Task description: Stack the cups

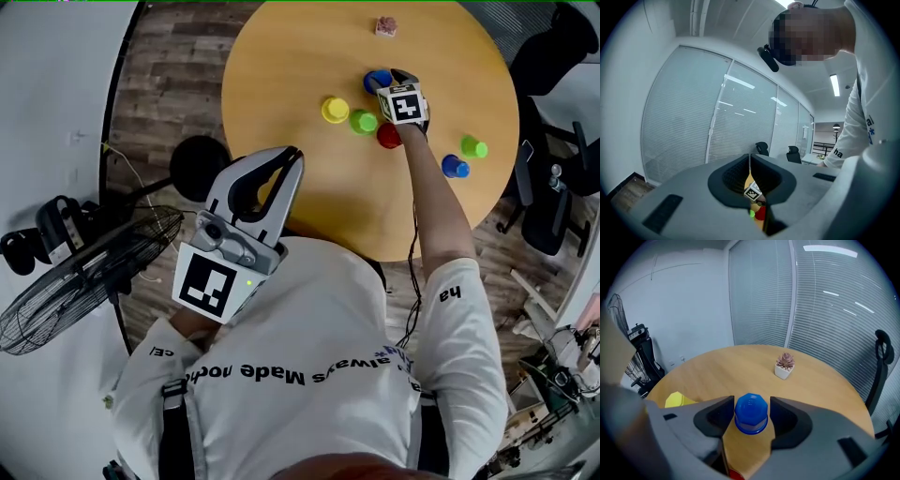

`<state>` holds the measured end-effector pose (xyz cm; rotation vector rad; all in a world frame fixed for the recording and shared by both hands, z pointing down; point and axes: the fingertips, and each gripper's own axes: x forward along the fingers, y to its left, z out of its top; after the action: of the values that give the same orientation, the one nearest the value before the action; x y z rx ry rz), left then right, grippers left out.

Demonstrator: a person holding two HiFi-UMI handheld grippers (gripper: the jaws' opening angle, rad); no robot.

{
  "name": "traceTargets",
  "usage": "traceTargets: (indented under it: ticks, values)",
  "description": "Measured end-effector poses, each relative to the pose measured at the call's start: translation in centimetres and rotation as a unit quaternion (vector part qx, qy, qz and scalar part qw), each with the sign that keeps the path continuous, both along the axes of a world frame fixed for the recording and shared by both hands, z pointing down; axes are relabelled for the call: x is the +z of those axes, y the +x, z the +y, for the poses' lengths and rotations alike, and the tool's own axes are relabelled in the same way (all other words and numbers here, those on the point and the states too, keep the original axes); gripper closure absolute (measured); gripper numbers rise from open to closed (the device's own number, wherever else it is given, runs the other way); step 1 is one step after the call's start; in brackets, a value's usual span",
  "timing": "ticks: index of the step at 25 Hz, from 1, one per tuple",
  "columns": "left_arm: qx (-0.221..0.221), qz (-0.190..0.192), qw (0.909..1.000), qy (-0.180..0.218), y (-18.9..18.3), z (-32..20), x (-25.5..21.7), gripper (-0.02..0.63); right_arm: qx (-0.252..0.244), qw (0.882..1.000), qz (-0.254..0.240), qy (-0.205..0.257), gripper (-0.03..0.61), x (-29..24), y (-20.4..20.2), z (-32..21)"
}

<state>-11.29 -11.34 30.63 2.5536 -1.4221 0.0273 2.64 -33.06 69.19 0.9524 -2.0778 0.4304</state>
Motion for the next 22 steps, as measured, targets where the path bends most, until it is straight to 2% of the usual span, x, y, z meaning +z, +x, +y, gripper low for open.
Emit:
traceTargets:
  ticks: [9, 16, 22]
  values:
    - [-0.006, 0.003, 1.0000, -0.007, -0.6, -0.1, 0.6, 0.581, -0.001, 1.000, 0.006, -0.006, 0.336, 0.7, -0.1, -0.2]
    - [0.000, 0.003, 0.9999, 0.012, -0.5, 0.3, -0.3, 0.581, -0.002, 1.000, -0.003, 0.014, 0.336, -2.2, -0.1, -0.1]
    - [0.006, 0.005, 0.9994, 0.033, -0.3, 1.2, -1.4, 0.581, -0.027, 0.999, -0.008, 0.028, 0.336, -5.1, -0.9, 1.4]
